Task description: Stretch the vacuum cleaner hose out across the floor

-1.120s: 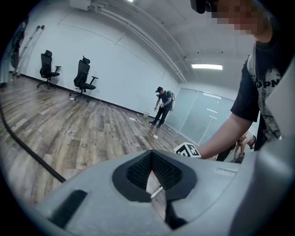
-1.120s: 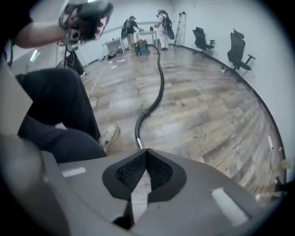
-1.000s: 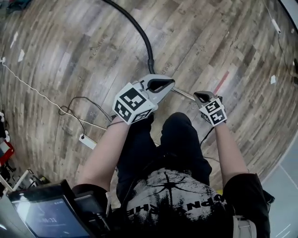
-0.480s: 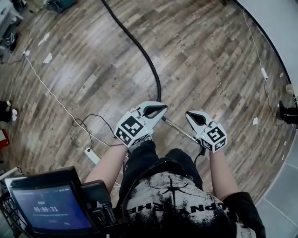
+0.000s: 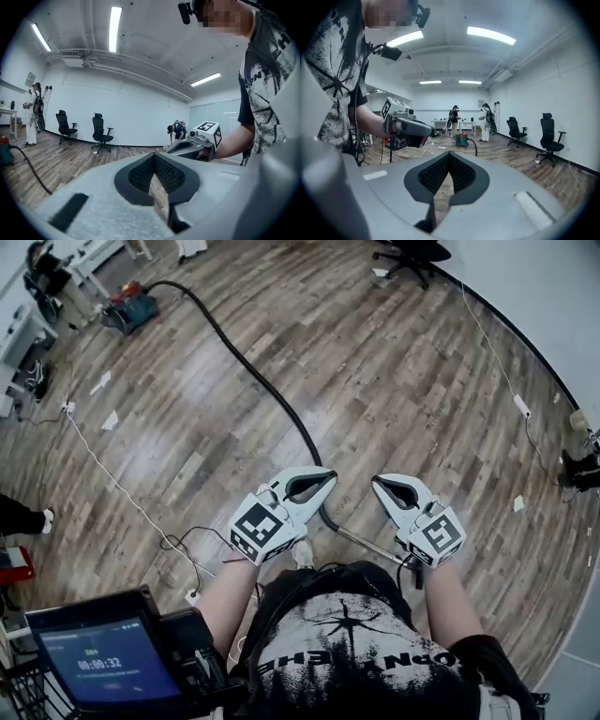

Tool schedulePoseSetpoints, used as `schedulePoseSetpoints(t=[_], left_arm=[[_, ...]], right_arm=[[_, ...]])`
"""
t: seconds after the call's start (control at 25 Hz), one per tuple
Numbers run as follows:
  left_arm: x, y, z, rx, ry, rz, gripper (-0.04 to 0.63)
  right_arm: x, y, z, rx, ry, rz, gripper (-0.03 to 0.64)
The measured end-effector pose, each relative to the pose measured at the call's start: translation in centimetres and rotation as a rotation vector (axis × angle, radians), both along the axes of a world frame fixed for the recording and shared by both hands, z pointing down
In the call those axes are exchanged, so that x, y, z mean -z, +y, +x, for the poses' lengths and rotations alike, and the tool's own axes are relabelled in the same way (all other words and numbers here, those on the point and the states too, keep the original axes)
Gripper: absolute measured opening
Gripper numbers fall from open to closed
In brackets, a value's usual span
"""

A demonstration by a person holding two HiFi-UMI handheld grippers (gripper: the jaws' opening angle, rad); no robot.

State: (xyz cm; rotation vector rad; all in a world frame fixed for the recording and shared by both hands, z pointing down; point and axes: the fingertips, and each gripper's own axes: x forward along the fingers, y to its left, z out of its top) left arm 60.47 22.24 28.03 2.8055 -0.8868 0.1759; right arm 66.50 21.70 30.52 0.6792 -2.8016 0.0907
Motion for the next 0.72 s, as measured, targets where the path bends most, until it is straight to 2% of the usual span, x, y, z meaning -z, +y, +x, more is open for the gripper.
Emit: schedulePoseSetpoints(t=[0.2, 0.36, 0.48, 0.72], left_arm=[[4.2, 0.8, 3.0, 0.052, 0.004, 0.081, 0.0], [6.9, 1.9, 6.1, 0.114, 0.003, 0.142, 0.0], [8.1, 1.8, 8.0, 0.163, 0.011, 0.163, 0.0], [8.3, 2.5, 11.4, 0.242, 0.03, 0.162, 0.0]], right_arm=[[5.8, 0.4, 2.3, 0.06, -0.114, 0.082, 0.006], [9.2, 1.2, 5.1, 0.141, -0.144, 0.129, 0.006], [10.5, 1.3, 7.1, 0.187, -0.159, 0.157, 0.006], [10.3, 1.8, 9.9, 0.258, -0.192, 0.144, 0.006]])
